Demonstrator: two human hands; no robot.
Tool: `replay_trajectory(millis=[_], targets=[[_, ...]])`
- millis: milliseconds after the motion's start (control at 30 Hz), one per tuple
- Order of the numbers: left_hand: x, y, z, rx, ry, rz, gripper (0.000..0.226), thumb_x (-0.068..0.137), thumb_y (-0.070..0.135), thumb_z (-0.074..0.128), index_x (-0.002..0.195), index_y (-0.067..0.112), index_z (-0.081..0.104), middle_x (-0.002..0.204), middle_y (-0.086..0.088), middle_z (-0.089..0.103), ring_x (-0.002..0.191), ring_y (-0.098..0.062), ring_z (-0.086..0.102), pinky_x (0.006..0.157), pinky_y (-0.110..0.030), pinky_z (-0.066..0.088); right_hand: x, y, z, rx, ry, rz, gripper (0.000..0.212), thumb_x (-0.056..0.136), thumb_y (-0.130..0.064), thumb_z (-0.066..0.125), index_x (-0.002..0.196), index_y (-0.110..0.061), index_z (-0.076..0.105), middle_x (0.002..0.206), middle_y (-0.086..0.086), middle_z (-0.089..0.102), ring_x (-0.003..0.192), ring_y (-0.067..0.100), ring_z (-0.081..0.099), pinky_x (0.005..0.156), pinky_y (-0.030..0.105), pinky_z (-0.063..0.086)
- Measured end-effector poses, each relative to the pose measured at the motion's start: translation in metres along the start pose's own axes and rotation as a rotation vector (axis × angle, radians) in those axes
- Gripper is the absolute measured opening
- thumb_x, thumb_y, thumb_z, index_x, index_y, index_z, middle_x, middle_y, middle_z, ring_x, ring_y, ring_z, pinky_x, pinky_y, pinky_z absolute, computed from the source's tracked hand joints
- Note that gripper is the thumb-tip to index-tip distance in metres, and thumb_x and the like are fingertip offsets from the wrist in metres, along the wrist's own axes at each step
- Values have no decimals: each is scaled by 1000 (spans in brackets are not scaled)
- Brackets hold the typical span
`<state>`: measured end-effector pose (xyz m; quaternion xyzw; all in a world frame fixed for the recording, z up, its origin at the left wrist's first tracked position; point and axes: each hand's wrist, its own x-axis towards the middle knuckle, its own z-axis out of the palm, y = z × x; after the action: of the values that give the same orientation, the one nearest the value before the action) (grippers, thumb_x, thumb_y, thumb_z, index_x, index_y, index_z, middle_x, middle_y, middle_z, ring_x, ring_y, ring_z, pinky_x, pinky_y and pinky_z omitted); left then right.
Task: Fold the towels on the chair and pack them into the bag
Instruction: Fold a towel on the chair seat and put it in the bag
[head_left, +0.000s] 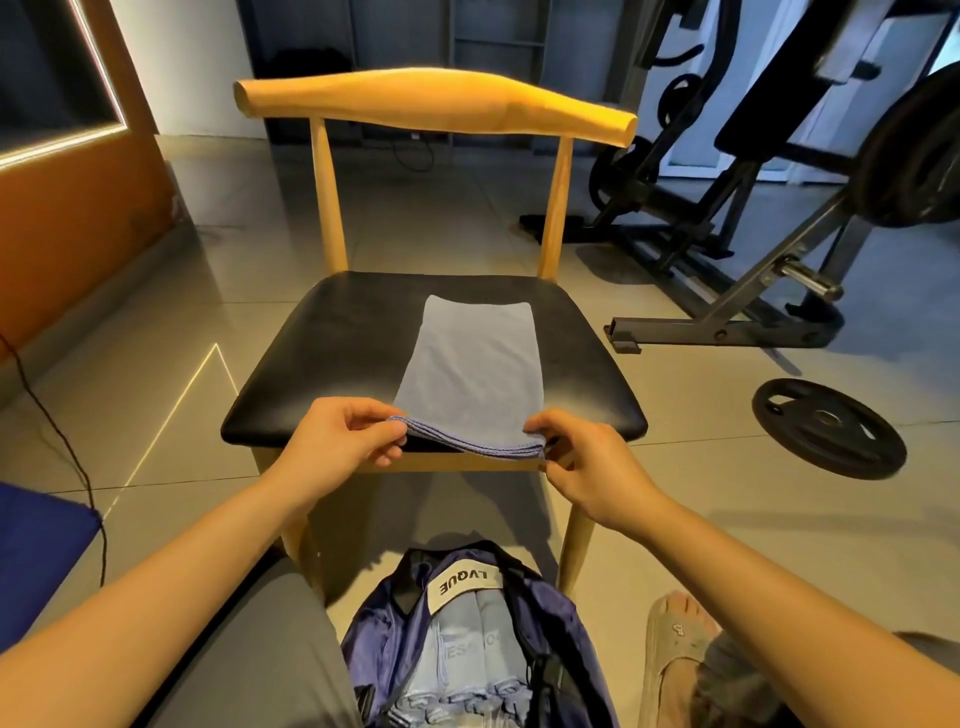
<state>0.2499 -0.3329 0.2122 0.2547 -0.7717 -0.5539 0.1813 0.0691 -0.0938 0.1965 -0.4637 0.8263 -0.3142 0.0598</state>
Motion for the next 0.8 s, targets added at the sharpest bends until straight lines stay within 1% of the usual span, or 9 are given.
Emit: replay_trajectory(millis=[167,233,333,400,467,533,600,700,800], targets=[[4,4,1,-54,4,-69,12,97,17,68,104,14,76,84,-8,78,74,-20,73,67,-23,61,-1,4,-3,-168,15,-168,41,87,-6,75,119,-28,61,112,-12,64,94,9,59,82,27,55],[7,6,0,-47,8,-83,13,97,18,67,104,13,76,83,-9,78,71,-18,72,65,-23,60,0,5,-3,-175,48,-193,34,90,-11,74,118,-27,62,107,-12,64,90,7,59,79,25,54],[9,8,1,-35,5,-101,14,98,19,67,104,11,77,82,-9,77,70,-18,72,63,-23,59,4,3,-2,-152,82,-202,16,95,-21,69,111,-24,67,98,-13,64,84,6,57,72,22,50],[11,8,2,-34,13,-115,14,98,20,67,103,11,77,82,-9,78,69,-18,72,60,-22,58,6,1,-1,-91,100,-159,9,99,-29,65,104,-24,70,88,-14,64,77,7,57,67,24,47],[12,8,3,-25,29,-126,14,97,22,68,101,12,77,81,-9,78,67,-18,71,56,-22,56,9,-1,0,20,87,-69,16,101,-37,60,103,-25,71,82,-11,65,72,10,61,63,31,53],[15,8,3,5,45,-133,15,97,25,68,98,14,77,78,-7,77,62,-16,67,55,-21,52,12,-1,1,89,70,21,22,102,-40,56,104,-25,72,82,-8,66,71,13,62,63,35,57],[17,7,6,50,67,-134,18,98,29,67,94,15,78,71,-7,75,57,-14,62,55,-20,49,15,1,4,63,76,72,25,103,-40,54,101,-25,73,84,-7,67,75,12,61,66,33,55],[21,4,13,205,131,-94,28,99,34,65,82,15,77,63,-6,70,54,-13,59,57,-23,49,22,-1,10,20,130,160,29,103,-39,53,87,-22,71,78,-2,65,75,16,60,67,39,55],[26,2,20,454,236,7,35,98,37,65,72,13,72,63,-6,67,61,-16,63,57,-26,47,30,-3,15,-5,178,261,35,100,-36,54,76,-13,68,69,7,63,68,23,62,63,46,55]])
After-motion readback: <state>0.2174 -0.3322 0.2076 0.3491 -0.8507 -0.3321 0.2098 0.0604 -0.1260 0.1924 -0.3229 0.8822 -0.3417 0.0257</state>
